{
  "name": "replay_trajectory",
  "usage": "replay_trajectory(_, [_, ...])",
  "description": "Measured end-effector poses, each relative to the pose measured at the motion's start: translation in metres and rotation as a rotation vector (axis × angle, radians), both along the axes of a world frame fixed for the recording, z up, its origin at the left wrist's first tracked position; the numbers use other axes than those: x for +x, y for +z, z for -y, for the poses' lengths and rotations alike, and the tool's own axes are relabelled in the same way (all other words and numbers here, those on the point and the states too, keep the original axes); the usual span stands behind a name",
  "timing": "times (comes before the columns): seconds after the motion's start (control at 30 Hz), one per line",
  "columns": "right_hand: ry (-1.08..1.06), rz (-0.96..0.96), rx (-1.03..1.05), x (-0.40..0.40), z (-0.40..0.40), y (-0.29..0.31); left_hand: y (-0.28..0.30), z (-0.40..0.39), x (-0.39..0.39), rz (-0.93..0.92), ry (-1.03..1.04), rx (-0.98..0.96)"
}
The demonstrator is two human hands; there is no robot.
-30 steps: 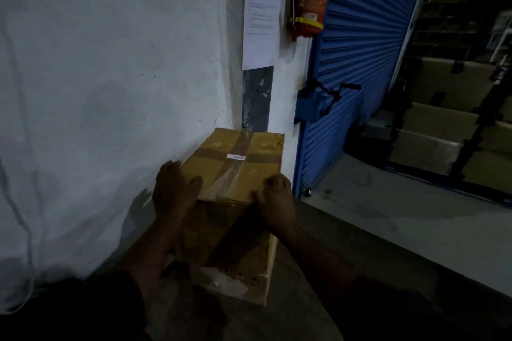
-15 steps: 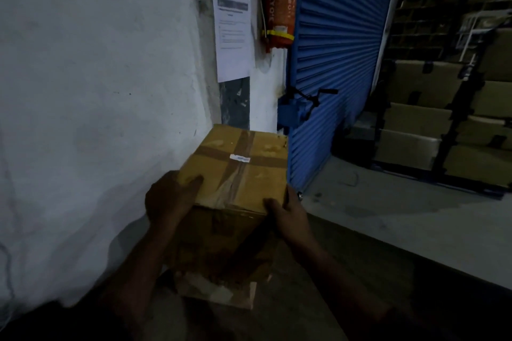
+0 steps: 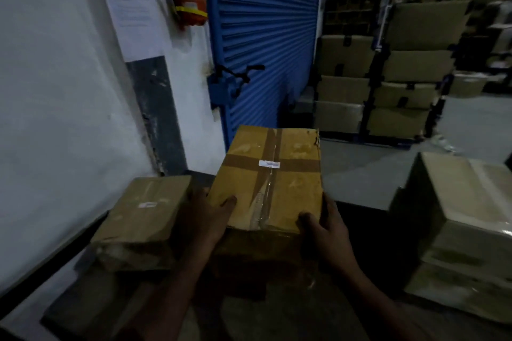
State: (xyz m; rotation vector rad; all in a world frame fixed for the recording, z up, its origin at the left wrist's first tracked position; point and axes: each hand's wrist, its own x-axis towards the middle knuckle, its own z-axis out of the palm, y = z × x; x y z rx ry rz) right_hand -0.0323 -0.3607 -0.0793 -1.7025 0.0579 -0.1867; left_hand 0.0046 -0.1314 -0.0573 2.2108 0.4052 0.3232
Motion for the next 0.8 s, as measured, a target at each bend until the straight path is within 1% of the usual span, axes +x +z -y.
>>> replay_trajectory(0.07, [-0.026, -0.051, -0.016, -0.021, 0.034, -0.020, -0.026, 0.031, -0.014, -0.062, -0.048, -0.086])
replay_trajectory(0.13, [-0.043, -0.109, -0.034, -0.040, 0.063, -0.041, -0.050, 0.056, -0.031, -0.135, -0.065, -0.093])
replay_trajectory(0.27, [-0.038, -0.267, -0.030, -0.070, 0.117, -0.074, -0.080, 0.098, -0.069, -0.230, -0.077, 0.019])
replay_trajectory(0.33, [-0.010, -0.314, -0.058, -0.077, 0.137, -0.084, -0.089, 0.105, -0.085, -0.330, -0.122, 0.085])
replay_trajectory(0.43, [0.020, -0.342, -0.253, -0.073, 0.166, -0.091, -0.104, 0.109, -0.097, -0.454, -0.283, 0.199])
replay_trajectory(0.53, [0.089, -0.386, -0.519, -0.056, 0.179, -0.087, -0.108, 0.113, -0.098, -0.469, -0.450, 0.228])
replay_trajectory(0.57, [0.097, -0.373, -0.633, -0.046, 0.179, -0.086, -0.106, 0.115, -0.097, -0.490, -0.498, 0.205])
replay_trajectory(0.67, [0.083, -0.325, -0.956, -0.015, 0.169, -0.086, -0.098, 0.120, -0.085, -0.604, -0.652, 0.055])
replay_trajectory(0.73, [0.038, -0.326, -1.054, 0.000, 0.162, -0.095, -0.099, 0.123, -0.073, -0.704, -0.769, 0.039])
replay_trajectory(0.8, [-0.037, -0.289, -1.113, 0.007, 0.156, -0.101, -0.097, 0.125, -0.058, -0.833, -0.867, 0.050])
